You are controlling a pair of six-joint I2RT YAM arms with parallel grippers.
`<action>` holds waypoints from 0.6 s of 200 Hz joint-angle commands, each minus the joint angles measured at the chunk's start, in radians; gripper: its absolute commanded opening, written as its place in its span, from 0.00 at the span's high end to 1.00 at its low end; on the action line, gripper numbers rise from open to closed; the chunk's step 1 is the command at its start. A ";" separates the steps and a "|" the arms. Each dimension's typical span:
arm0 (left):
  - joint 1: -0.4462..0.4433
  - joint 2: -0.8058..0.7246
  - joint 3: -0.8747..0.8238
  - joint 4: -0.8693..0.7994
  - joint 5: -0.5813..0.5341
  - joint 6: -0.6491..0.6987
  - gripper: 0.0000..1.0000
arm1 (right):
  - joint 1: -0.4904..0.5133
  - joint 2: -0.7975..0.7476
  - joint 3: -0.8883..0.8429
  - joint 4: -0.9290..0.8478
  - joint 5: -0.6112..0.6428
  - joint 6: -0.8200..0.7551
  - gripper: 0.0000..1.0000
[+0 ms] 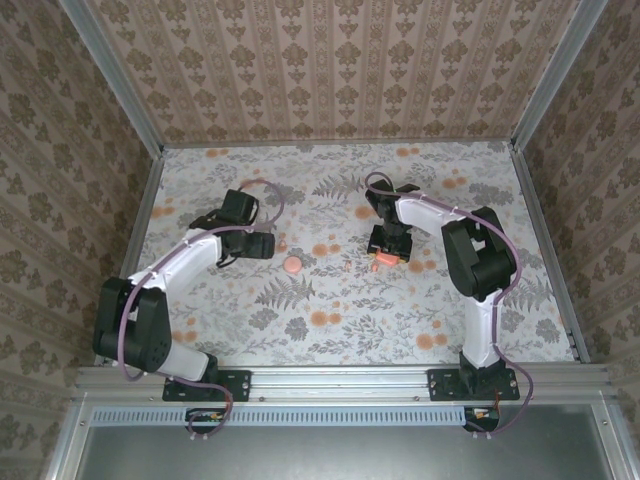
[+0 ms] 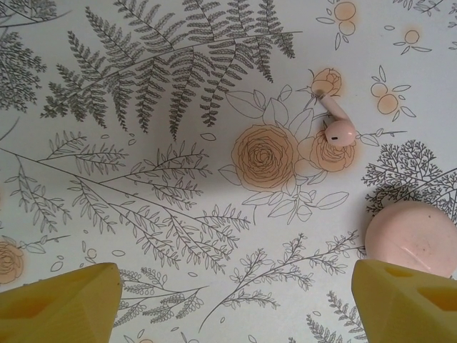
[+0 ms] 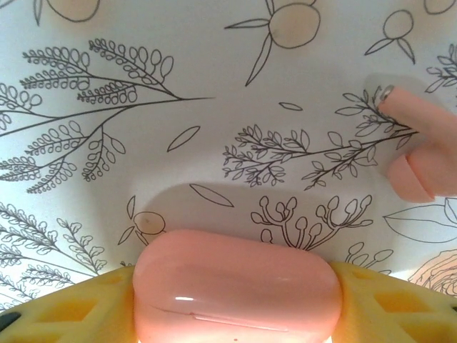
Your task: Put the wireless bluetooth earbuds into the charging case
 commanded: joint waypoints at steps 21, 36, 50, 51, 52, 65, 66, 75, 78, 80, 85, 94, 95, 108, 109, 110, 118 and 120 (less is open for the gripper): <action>-0.007 0.012 0.036 0.004 0.043 -0.016 0.16 | 0.005 -0.035 -0.051 0.073 0.011 -0.001 0.42; -0.009 0.000 0.036 0.008 0.054 -0.020 0.17 | 0.005 -0.063 -0.072 0.092 0.009 0.001 0.43; -0.012 -0.016 0.028 0.022 0.072 -0.021 0.17 | 0.006 -0.094 -0.100 0.117 0.003 0.005 0.43; -0.012 -0.018 0.028 0.024 0.074 -0.021 0.17 | 0.005 -0.096 -0.102 0.120 0.002 0.006 0.43; -0.012 -0.020 0.026 0.025 0.075 -0.020 0.17 | 0.006 -0.097 -0.104 0.123 0.001 0.007 0.43; -0.014 -0.043 0.008 0.054 0.103 -0.020 0.17 | 0.005 -0.129 -0.134 0.152 -0.011 0.013 0.44; -0.014 -0.045 0.006 0.056 0.106 -0.020 0.17 | 0.006 -0.130 -0.137 0.154 -0.011 0.013 0.44; -0.014 -0.066 -0.016 0.089 0.129 -0.020 0.18 | 0.007 -0.157 -0.162 0.176 -0.021 0.018 0.44; -0.014 -0.072 -0.025 0.100 0.136 -0.020 0.18 | 0.007 -0.167 -0.171 0.185 -0.025 0.019 0.44; -0.014 -0.078 -0.030 0.107 0.141 -0.020 0.18 | 0.008 -0.172 -0.177 0.192 -0.026 0.021 0.44; -0.013 -0.089 -0.041 0.127 0.152 -0.022 0.18 | 0.007 -0.189 -0.192 0.204 -0.031 0.026 0.44; -0.015 -0.113 -0.067 0.164 0.175 -0.024 0.20 | 0.008 -0.214 -0.218 0.225 -0.033 0.032 0.45; -0.015 -0.115 -0.069 0.168 0.178 -0.024 0.20 | 0.009 -0.222 -0.224 0.231 -0.034 0.034 0.45; -0.017 -0.148 -0.106 0.231 0.210 -0.026 0.22 | 0.011 -0.267 -0.267 0.268 -0.038 0.043 0.45; -0.017 -0.150 -0.109 0.235 0.212 -0.025 0.22 | 0.011 -0.270 -0.270 0.272 -0.039 0.044 0.45; -0.016 -0.152 -0.112 0.242 0.214 -0.025 0.22 | 0.012 -0.273 -0.270 0.279 -0.039 0.045 0.45; -0.019 -0.173 -0.137 0.284 0.232 -0.021 0.22 | 0.011 -0.304 -0.302 0.308 -0.041 0.050 0.45; -0.019 -0.178 -0.143 0.294 0.239 -0.020 0.23 | 0.012 -0.313 -0.311 0.310 -0.041 0.051 0.45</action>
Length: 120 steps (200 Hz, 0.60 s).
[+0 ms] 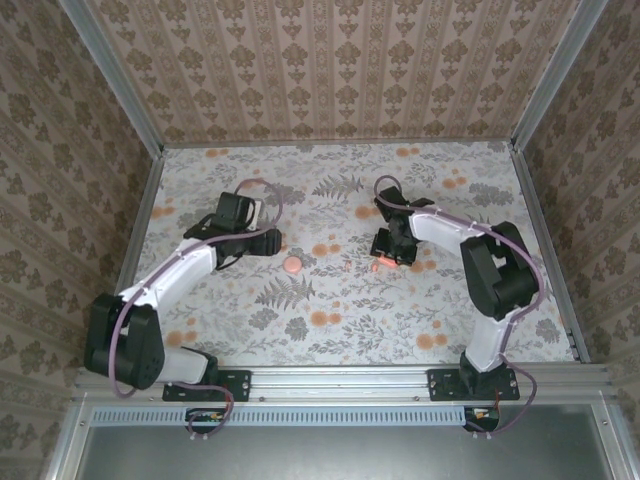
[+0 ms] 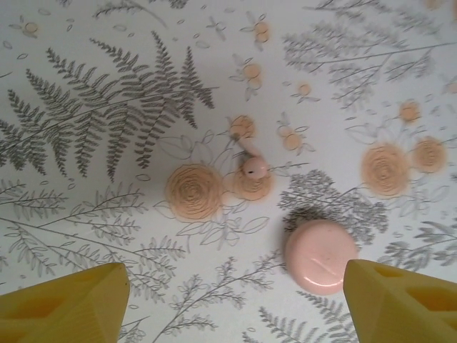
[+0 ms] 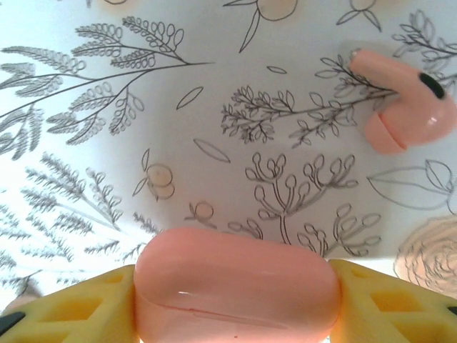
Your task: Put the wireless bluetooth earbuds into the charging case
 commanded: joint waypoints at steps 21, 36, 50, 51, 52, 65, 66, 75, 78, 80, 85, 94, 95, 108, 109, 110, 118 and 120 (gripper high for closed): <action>-0.017 -0.110 -0.148 0.297 0.134 -0.009 0.27 | 0.006 -0.179 -0.150 0.198 -0.034 0.044 0.45; -0.023 -0.139 -0.207 0.411 0.151 -0.001 0.28 | 0.006 -0.219 -0.188 0.244 -0.040 0.042 0.45; -0.036 -0.156 -0.255 0.508 0.161 0.017 0.28 | 0.007 -0.254 -0.216 0.279 -0.045 0.038 0.45; -0.037 -0.156 -0.258 0.514 0.162 0.018 0.28 | 0.007 -0.257 -0.218 0.281 -0.044 0.038 0.45; -0.038 -0.157 -0.261 0.520 0.162 0.018 0.28 | 0.007 -0.260 -0.219 0.284 -0.044 0.038 0.45; -0.054 -0.167 -0.296 0.598 0.171 0.043 0.29 | 0.006 -0.297 -0.255 0.329 -0.050 0.039 0.46; -0.054 -0.167 -0.299 0.604 0.171 0.043 0.29 | 0.007 -0.300 -0.258 0.333 -0.050 0.039 0.46; -0.062 -0.171 -0.325 0.656 0.174 0.061 0.29 | 0.007 -0.327 -0.282 0.367 -0.057 0.040 0.46; -0.062 -0.171 -0.333 0.672 0.173 0.066 0.29 | 0.006 -0.336 -0.290 0.378 -0.062 0.039 0.46; -0.063 -0.171 -0.337 0.684 0.172 0.068 0.29 | 0.006 -0.341 -0.295 0.389 -0.064 0.039 0.46; -0.093 -0.170 -0.354 0.719 0.170 0.072 0.29 | 0.006 -0.356 -0.311 0.410 -0.073 0.039 0.46; -0.105 -0.161 -0.385 0.784 0.156 0.069 0.29 | 0.007 -0.380 -0.336 0.449 -0.093 0.040 0.46; -0.106 -0.160 -0.388 0.791 0.156 0.069 0.29 | 0.007 -0.382 -0.338 0.453 -0.095 0.040 0.46; -0.120 -0.141 -0.422 0.874 0.161 0.071 0.30 | 0.008 -0.409 -0.371 0.506 -0.131 0.041 0.46; -0.121 -0.140 -0.424 0.879 0.161 0.072 0.30 | 0.008 -0.409 -0.373 0.510 -0.134 0.042 0.46; -0.122 -0.139 -0.426 0.884 0.161 0.072 0.30 | 0.008 -0.409 -0.374 0.514 -0.138 0.042 0.46; -0.136 -0.129 -0.442 0.931 0.171 0.084 0.33 | 0.010 -0.444 -0.392 0.544 -0.159 0.047 0.46; -0.140 -0.127 -0.447 0.940 0.175 0.089 0.34 | 0.011 -0.449 -0.396 0.548 -0.164 0.048 0.46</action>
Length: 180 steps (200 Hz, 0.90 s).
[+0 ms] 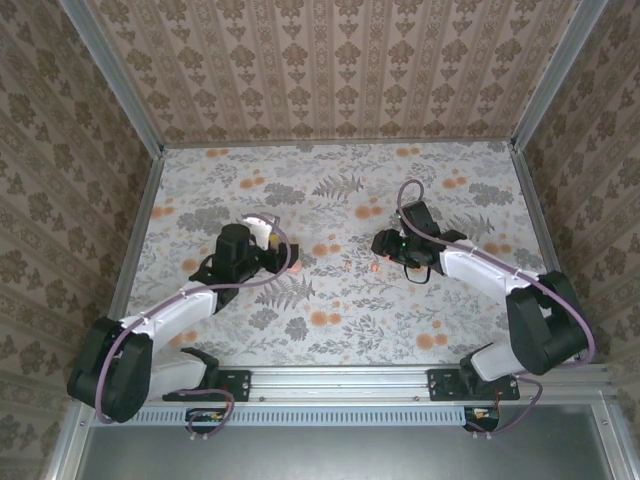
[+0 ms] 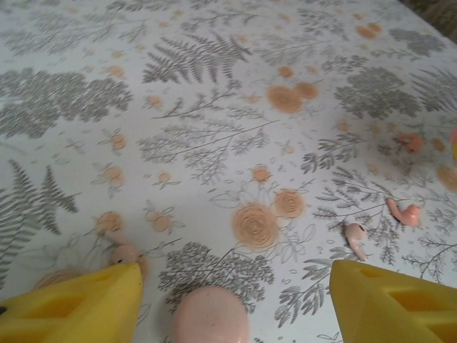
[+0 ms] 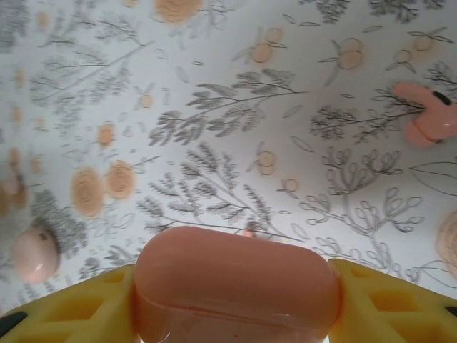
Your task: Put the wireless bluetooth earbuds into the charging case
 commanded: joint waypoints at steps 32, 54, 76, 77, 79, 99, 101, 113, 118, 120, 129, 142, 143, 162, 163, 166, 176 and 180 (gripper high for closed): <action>-0.137 0.076 -0.116 0.476 0.009 0.146 0.36 | 0.034 -0.132 -0.116 0.259 -0.148 0.057 0.46; -0.190 0.151 -0.155 0.668 0.004 0.168 0.38 | 0.060 -0.156 -0.156 0.345 -0.178 0.101 0.45; -0.250 0.240 -0.172 0.835 0.003 0.182 0.40 | 0.085 -0.167 -0.192 0.451 -0.206 0.162 0.45; -0.253 0.244 -0.173 0.843 0.003 0.184 0.40 | 0.086 -0.167 -0.193 0.456 -0.207 0.164 0.45; -0.259 0.253 -0.174 0.858 0.003 0.187 0.40 | 0.089 -0.168 -0.195 0.465 -0.206 0.170 0.45; -0.308 0.328 -0.172 0.969 -0.024 0.200 0.42 | 0.116 -0.176 -0.203 0.539 -0.209 0.202 0.45; -0.312 0.332 -0.168 0.968 -0.027 0.201 0.42 | 0.117 -0.177 -0.202 0.541 -0.208 0.203 0.45; -0.334 0.348 -0.146 0.963 -0.030 0.208 0.42 | 0.134 -0.183 -0.194 0.551 -0.206 0.207 0.45; -0.345 0.351 -0.140 0.963 -0.036 0.212 0.42 | 0.140 -0.186 -0.191 0.554 -0.206 0.207 0.45; -0.350 0.352 -0.136 0.963 -0.040 0.213 0.42 | 0.142 -0.188 -0.190 0.555 -0.204 0.207 0.45; -0.364 0.356 -0.129 0.963 -0.056 0.218 0.42 | 0.155 -0.195 -0.186 0.554 -0.197 0.207 0.45; -0.378 0.353 -0.120 0.965 -0.088 0.208 0.42 | 0.168 -0.208 -0.188 0.554 -0.189 0.208 0.45; -0.378 0.353 -0.120 0.965 -0.089 0.208 0.42 | 0.169 -0.208 -0.189 0.554 -0.188 0.208 0.45; -0.390 0.344 -0.111 0.964 -0.108 0.193 0.42 | 0.182 -0.228 -0.201 0.558 -0.178 0.213 0.45; -0.390 0.345 -0.111 0.965 -0.109 0.193 0.42 | 0.182 -0.228 -0.203 0.559 -0.177 0.213 0.45; -0.392 0.343 -0.109 0.965 -0.112 0.191 0.42 | 0.184 -0.230 -0.204 0.561 -0.177 0.215 0.45; -0.395 0.336 -0.104 0.965 -0.120 0.179 0.42 | 0.188 -0.237 -0.212 0.570 -0.178 0.221 0.45; -0.395 0.335 -0.102 0.965 -0.121 0.174 0.42 | 0.191 -0.239 -0.216 0.573 -0.178 0.224 0.44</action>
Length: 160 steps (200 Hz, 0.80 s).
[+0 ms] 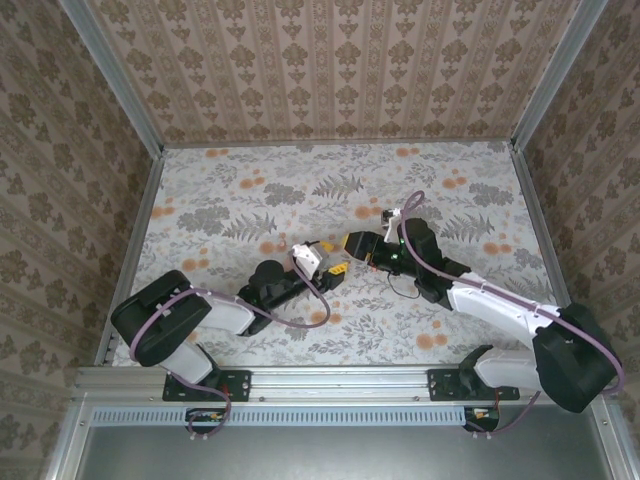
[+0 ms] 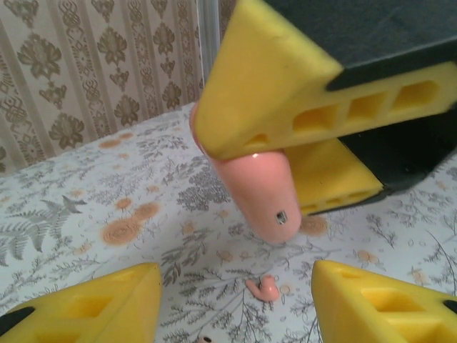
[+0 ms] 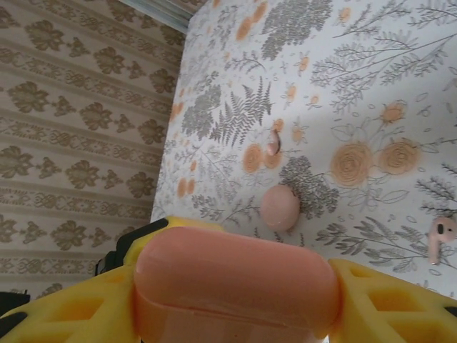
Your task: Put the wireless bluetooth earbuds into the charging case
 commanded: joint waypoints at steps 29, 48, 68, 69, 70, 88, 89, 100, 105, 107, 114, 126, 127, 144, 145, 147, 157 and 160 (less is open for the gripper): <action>-0.011 -0.032 0.037 0.053 -0.056 -0.070 0.43 | 0.033 -0.058 -0.041 0.062 0.013 0.036 0.44; -0.014 -0.040 0.043 0.053 -0.035 -0.084 0.43 | 0.045 -0.074 -0.055 0.067 0.035 0.042 0.44; -0.021 -0.047 0.052 0.052 -0.006 -0.081 0.43 | 0.053 -0.081 -0.063 0.074 0.047 0.043 0.44; -0.022 -0.047 0.052 0.052 -0.006 -0.081 0.43 | 0.053 -0.081 -0.062 0.074 0.047 0.044 0.44; -0.023 -0.048 0.053 0.052 -0.005 -0.081 0.43 | 0.053 -0.081 -0.062 0.074 0.047 0.044 0.44; -0.026 -0.052 0.057 0.052 0.008 -0.084 0.42 | 0.057 -0.081 -0.062 0.075 0.053 0.043 0.44; -0.026 -0.053 0.057 0.052 0.009 -0.084 0.42 | 0.057 -0.081 -0.062 0.075 0.053 0.043 0.44; -0.028 -0.053 0.062 0.052 0.014 -0.090 0.42 | 0.059 -0.079 -0.062 0.081 0.055 0.042 0.44; -0.028 -0.055 0.065 0.053 0.018 -0.094 0.43 | 0.059 -0.079 -0.062 0.082 0.055 0.044 0.44; -0.029 -0.054 0.066 0.052 0.019 -0.094 0.42 | 0.060 -0.079 -0.062 0.083 0.055 0.044 0.44; -0.029 -0.054 0.069 0.052 0.022 -0.100 0.43 | 0.061 -0.079 -0.062 0.083 0.056 0.043 0.44; -0.030 -0.054 0.074 0.052 0.023 -0.111 0.43 | 0.062 -0.078 -0.062 0.084 0.055 0.043 0.44; -0.031 -0.055 0.076 0.052 0.023 -0.112 0.43 | 0.062 -0.078 -0.062 0.083 0.056 0.044 0.44; -0.031 -0.054 0.085 0.053 0.037 -0.123 0.44 | 0.065 -0.077 -0.067 0.088 0.060 0.043 0.44; -0.031 -0.054 0.086 0.053 0.039 -0.124 0.44 | 0.065 -0.078 -0.067 0.089 0.060 0.042 0.44; -0.032 -0.054 0.087 0.053 0.041 -0.127 0.44 | 0.065 -0.078 -0.069 0.089 0.062 0.043 0.44; -0.034 -0.051 0.092 0.052 0.049 -0.134 0.44 | 0.067 -0.079 -0.074 0.094 0.067 0.044 0.44; -0.034 -0.050 0.093 0.052 0.052 -0.136 0.44 | 0.067 -0.078 -0.075 0.095 0.068 0.045 0.44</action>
